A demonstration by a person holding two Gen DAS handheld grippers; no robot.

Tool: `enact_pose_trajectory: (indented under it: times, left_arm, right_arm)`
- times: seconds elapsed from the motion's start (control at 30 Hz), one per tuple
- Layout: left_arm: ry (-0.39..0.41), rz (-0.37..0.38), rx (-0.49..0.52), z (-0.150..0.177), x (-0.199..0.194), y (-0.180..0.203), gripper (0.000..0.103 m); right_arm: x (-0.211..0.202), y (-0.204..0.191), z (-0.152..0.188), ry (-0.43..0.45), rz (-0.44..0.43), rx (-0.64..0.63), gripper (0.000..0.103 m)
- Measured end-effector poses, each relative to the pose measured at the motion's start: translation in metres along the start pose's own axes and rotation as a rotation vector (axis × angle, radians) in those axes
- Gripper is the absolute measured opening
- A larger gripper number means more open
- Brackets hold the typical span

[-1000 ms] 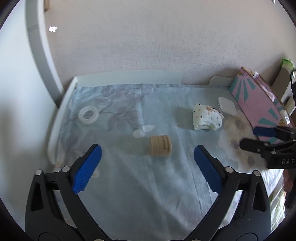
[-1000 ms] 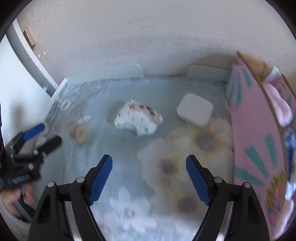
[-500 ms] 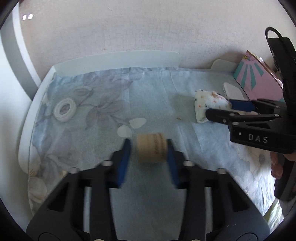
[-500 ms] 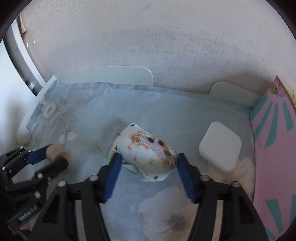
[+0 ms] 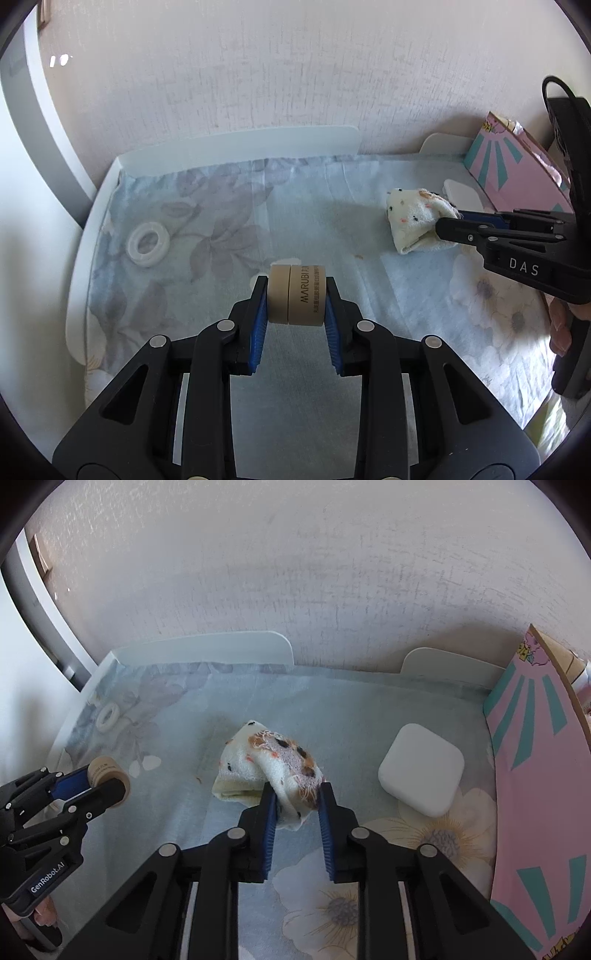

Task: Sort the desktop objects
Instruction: 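Carry the tape roll and spotted plush into the cardboard box and release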

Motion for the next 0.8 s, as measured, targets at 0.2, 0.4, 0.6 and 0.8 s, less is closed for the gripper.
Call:
enact_pose_trajectory:
  times: [0.2,0.4,0.6,0.8]
  left_arm:
    - [0.005,-0.008,-0.005,-0.004,-0.008,-0.001,0.025]
    - [0.021,-0.019,-0.007,-0.026,-0.034,0.006,0.025]
    - [0.029,0.034,0.056,-0.058,-0.058,0.040,0.025]
    - [0.057,0.122,0.111,-0.091,-0.076,0.098,0.025]
  right_arm:
    - [-0.025,0.004,-0.006,0.035,-0.013,0.024,0.018]
    - [-0.072,0.006,-0.012,0.068,-0.038,0.053,0.018]
    - [-0.128,0.034,-0.015,0.111,-0.027,0.075,0.018]
    - [-0.176,0.077,-0.015,0.172,0.039,0.119,0.018]
Point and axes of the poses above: each gripper's, at about its wrist camera, not at the fingertips, and x roughly the way its jaws point, y to its right, z to its underside, the point moved 7 cm from there along x, roughly the way its jaws point, and after that the axes turned 7 degrees about -x, right-handed, at the moved point
